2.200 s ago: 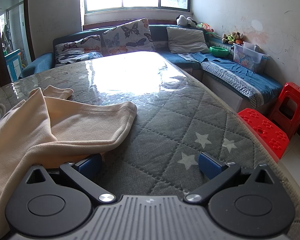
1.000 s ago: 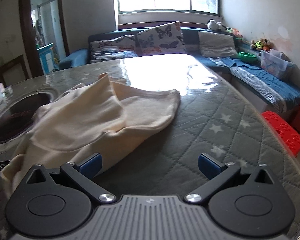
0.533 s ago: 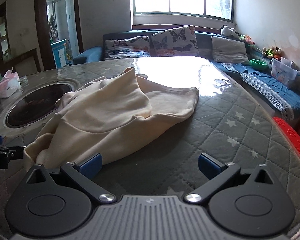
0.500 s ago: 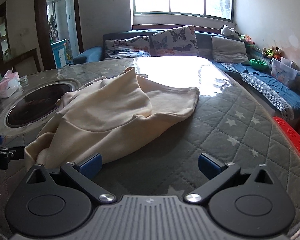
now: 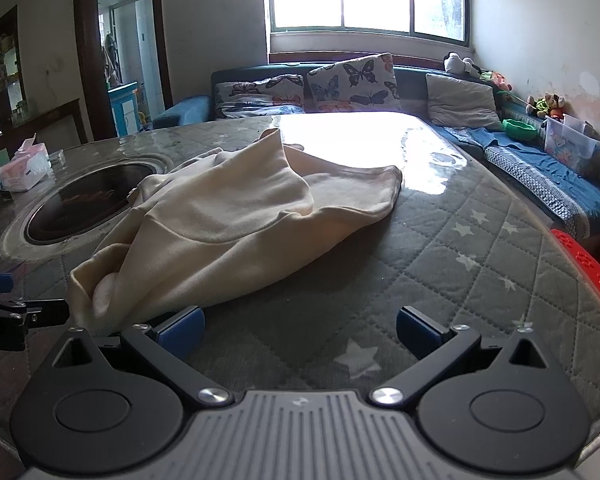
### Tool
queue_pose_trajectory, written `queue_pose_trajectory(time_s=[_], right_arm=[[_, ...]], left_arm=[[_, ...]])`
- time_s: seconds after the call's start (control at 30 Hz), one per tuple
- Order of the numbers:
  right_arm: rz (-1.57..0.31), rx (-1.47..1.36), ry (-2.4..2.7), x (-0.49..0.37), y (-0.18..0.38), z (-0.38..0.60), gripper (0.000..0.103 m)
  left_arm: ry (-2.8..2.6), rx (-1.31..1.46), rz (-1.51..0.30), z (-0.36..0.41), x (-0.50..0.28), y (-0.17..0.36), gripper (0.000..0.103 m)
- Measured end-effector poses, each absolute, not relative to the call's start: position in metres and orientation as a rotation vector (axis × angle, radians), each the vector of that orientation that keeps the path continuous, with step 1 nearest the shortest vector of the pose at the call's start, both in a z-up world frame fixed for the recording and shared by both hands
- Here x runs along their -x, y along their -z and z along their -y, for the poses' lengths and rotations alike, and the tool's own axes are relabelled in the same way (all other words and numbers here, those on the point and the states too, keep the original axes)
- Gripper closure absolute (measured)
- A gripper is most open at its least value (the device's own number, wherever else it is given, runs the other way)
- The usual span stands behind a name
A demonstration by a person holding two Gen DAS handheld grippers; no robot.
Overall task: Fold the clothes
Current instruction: 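Move both tools toward the crumpled cream sweatshirt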
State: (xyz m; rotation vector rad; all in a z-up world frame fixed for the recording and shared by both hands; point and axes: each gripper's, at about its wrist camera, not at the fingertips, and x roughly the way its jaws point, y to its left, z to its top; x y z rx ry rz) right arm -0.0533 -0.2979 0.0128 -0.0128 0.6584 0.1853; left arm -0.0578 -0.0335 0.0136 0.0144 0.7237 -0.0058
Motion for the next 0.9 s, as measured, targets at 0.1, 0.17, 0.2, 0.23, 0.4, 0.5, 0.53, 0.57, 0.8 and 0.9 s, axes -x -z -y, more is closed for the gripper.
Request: queue_pose_trajectory(time_s=[0.1,0.17,0.2,0.23,0.4,0.5,0.53,0.57,0.8,0.9], right_arm=[[-0.657,0.009,-0.187,0.056,-0.012,0.299,0.0],[-0.654,0.007,-0.189,0.058,-0.012,0.299,0.0],[-0.652,0.006,-0.189,0.059,-0.012,0.299,0.0],[-0.65,0.004,-0.19,0.06,-0.012,0.299,0.0],[-0.651,0.006,-0.194,0.065,-0.011,0.299,0.0],[-0.649,0.015,-0.195,0.069,-0.012,0.298,0.0],[-0.648,0.014,-0.198,0.07,-0.012,0.298,0.0],[-0.648,0.013,-0.2,0.071,-0.013,0.298,0.0],[-0.65,0.013,-0.21,0.078,-0.013,0.294,0.0],[-0.65,0.01,-0.216,0.08,-0.013,0.292,0.0]], left_arm=[[0.014,-0.022,-0.723,0.037,0.061,-0.013,0.0],[0.017,-0.031,-0.718,0.039,0.064,-0.013,0.0],[0.018,-0.034,-0.717,0.04,0.065,-0.014,0.0],[0.018,-0.036,-0.716,0.041,0.066,-0.014,0.0],[0.024,-0.048,-0.711,0.048,0.071,-0.016,0.0],[0.029,-0.053,-0.708,0.052,0.074,-0.017,0.0],[0.031,-0.056,-0.707,0.054,0.075,-0.017,0.0],[0.032,-0.058,-0.706,0.055,0.076,-0.017,0.0],[0.031,-0.063,-0.704,0.059,0.082,-0.017,0.0],[0.035,-0.067,-0.705,0.061,0.084,-0.017,0.0]])
